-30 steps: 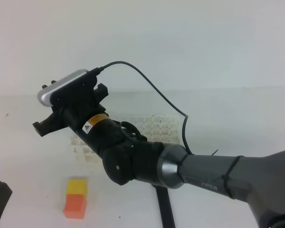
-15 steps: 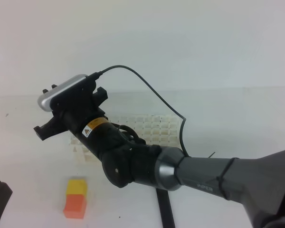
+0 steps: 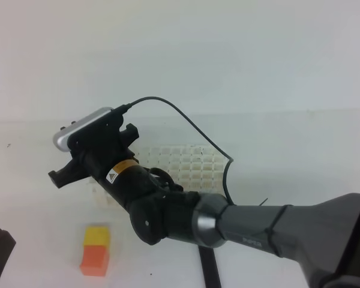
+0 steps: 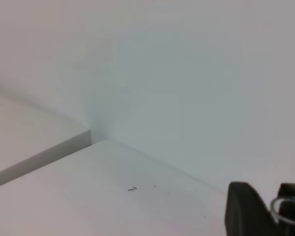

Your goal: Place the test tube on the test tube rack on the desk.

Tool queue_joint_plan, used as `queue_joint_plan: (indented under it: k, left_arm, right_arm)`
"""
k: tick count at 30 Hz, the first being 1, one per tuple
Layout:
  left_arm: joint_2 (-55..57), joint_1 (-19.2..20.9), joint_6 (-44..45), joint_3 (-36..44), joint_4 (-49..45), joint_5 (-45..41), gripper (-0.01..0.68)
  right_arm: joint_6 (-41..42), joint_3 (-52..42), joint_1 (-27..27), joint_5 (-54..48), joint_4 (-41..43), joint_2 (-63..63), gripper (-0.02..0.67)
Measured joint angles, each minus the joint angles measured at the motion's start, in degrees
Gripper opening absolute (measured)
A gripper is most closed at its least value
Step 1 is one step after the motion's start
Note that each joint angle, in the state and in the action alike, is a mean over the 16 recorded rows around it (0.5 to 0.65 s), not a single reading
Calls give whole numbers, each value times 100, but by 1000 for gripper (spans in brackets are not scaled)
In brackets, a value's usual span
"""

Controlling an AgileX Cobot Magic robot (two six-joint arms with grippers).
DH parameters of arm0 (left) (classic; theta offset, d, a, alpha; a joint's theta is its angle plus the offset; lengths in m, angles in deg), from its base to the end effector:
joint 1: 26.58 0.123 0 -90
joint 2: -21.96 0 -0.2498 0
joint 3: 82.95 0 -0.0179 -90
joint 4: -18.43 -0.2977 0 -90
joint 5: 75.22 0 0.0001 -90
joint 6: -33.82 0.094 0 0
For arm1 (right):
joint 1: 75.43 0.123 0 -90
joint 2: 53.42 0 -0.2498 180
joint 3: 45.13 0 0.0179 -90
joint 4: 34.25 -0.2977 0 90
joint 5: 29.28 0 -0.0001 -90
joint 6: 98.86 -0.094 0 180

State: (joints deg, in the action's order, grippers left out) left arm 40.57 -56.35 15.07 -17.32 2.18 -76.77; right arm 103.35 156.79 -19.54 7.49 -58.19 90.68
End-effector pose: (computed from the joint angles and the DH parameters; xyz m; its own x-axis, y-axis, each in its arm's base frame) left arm 0.1318 -0.0745 0.2573 0.0432 -0.0751 -0.9962 0.4923 0.8693 -0.0442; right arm 0.3301 0.4467 0.1294 0.0517 -0.0031 -0.9987 -0.6654 0.7456 -0.0368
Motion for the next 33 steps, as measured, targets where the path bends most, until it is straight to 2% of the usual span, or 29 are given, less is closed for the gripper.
queue_joint_plan:
  k: [16,33]
  left_arm:
    - [0,0,0,0,0,-1,-1]
    - [0,0,0,0,0,8,-1]
  right_arm:
    - [-160,-505,80,383,-94,-173,117]
    - [-268,-549,81,450,5,-129,117]
